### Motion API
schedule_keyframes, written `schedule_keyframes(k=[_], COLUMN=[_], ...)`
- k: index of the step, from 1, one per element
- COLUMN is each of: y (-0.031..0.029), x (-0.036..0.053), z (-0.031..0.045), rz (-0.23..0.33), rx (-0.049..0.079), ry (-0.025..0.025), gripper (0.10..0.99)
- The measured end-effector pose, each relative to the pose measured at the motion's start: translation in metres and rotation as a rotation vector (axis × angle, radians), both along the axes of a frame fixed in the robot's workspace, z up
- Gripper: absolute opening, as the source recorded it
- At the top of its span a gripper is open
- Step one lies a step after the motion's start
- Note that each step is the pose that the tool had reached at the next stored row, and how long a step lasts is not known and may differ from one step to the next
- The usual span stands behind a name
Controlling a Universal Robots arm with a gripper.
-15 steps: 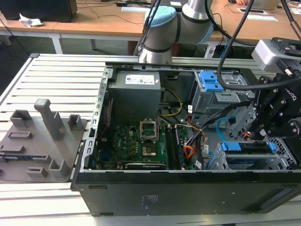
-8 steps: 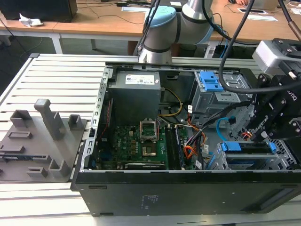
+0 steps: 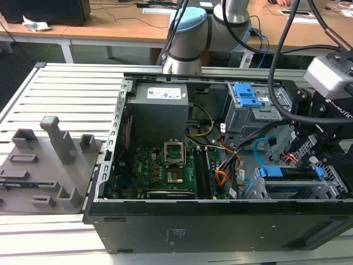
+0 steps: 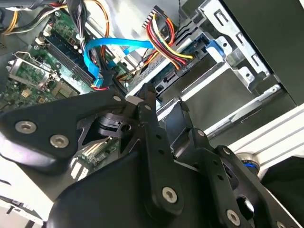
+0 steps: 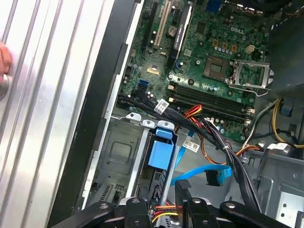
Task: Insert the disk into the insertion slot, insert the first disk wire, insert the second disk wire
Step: 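Insert the second disk wire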
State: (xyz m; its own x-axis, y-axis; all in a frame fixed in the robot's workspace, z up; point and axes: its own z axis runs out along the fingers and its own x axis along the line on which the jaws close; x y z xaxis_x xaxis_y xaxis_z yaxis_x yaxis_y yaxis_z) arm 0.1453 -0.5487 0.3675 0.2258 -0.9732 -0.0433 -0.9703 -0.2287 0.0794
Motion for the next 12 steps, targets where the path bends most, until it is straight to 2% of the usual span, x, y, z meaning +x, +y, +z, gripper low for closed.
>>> schedule_keyframes(k=[2,4,7,9,10,12], y=[0.0034,0.01,0.0254,0.0301,0.0353,0.0409], x=[0.0,0.0,0.0,0.0,0.0,0.0], z=[0.0,-0.0001,0.0,-0.0001,-0.0001,0.0], rz=[0.0,0.0,0.0,0.0,0.0,0.0], rx=[0.0,0.0,-0.002,-0.001,-0.001,-0.001], ry=[0.0,0.0,0.0,0.0,0.0,0.0], gripper=[0.361,0.361,0.361,0.361,0.361,0.361])
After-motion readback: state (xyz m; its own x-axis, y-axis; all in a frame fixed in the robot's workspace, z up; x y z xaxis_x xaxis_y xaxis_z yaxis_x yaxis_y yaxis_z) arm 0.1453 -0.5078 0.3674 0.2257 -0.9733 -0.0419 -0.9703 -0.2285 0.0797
